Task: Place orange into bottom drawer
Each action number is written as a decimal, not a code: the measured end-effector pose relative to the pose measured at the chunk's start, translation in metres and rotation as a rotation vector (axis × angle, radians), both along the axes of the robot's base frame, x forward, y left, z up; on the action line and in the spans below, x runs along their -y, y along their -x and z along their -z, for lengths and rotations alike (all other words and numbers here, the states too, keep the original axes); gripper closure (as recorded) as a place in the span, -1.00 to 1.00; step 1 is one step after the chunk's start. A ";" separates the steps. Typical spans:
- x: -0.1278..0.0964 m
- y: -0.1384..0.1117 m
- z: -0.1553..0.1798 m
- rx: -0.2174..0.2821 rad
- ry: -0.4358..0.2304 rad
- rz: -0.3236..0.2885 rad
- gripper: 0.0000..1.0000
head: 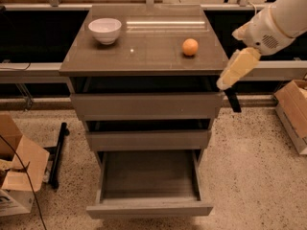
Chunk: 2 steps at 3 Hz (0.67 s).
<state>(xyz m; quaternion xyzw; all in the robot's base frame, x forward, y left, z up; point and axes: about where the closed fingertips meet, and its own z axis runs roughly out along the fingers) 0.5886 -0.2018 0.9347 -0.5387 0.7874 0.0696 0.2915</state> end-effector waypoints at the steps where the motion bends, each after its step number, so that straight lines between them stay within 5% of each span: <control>1: -0.002 -0.073 0.026 0.080 -0.109 0.108 -1.00; 2: 0.004 -0.134 0.049 0.114 -0.190 0.210 -1.00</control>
Offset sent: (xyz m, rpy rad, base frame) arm 0.1795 -0.0146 -0.0602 0.2526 -0.1489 -0.2969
